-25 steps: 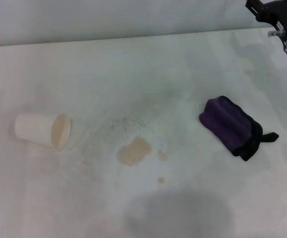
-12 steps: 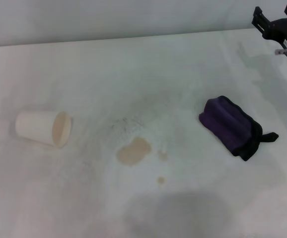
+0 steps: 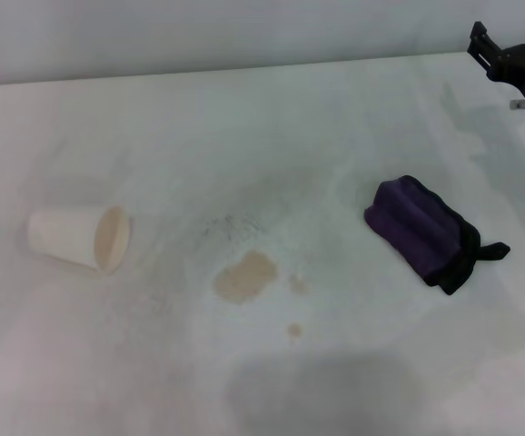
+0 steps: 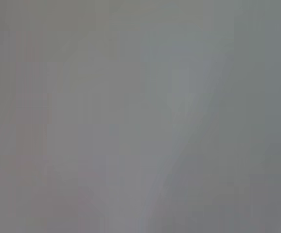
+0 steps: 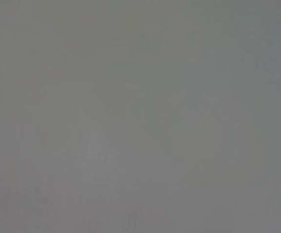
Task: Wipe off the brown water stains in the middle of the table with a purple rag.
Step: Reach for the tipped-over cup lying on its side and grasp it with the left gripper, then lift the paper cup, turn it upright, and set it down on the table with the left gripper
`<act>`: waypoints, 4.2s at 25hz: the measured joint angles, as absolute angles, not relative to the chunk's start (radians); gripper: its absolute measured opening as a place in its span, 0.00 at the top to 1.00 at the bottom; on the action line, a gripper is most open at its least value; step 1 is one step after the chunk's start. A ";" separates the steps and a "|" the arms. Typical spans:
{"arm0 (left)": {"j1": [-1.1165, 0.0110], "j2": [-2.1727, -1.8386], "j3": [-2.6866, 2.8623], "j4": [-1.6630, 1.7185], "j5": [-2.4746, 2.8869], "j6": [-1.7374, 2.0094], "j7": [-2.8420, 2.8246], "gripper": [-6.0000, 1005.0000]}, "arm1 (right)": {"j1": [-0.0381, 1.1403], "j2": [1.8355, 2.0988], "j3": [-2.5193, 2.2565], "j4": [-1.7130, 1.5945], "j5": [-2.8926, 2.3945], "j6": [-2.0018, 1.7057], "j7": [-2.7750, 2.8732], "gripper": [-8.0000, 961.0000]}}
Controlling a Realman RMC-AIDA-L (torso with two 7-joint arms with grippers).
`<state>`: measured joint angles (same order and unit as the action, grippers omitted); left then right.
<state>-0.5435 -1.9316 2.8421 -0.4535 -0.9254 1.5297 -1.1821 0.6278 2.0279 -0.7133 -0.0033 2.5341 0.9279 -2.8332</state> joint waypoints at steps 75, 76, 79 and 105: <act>-1.169 -1.998 2.847 -0.466 0.532 1.290 -0.779 0.15 | 0.675 2.027 -0.513 -0.006 2.552 0.856 -2.781 0.09; -1.164 -1.997 2.847 -0.452 0.530 1.277 -0.779 0.15 | 0.673 2.027 -0.512 -0.006 2.553 0.855 -2.781 0.09; -1.156 -1.994 2.847 -0.426 0.525 1.251 -0.779 0.15 | 0.669 2.026 -0.511 -0.006 2.552 0.855 -2.781 0.09; -1.033 -1.983 2.846 -0.457 0.018 1.335 -0.885 0.32 | 0.652 2.020 -0.519 -0.020 2.548 0.862 -2.782 0.09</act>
<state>-1.0328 -1.9826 2.8459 -0.4569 0.0179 1.3353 -0.8850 0.6521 2.0196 -0.5185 -0.0202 2.5479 0.8618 -2.7817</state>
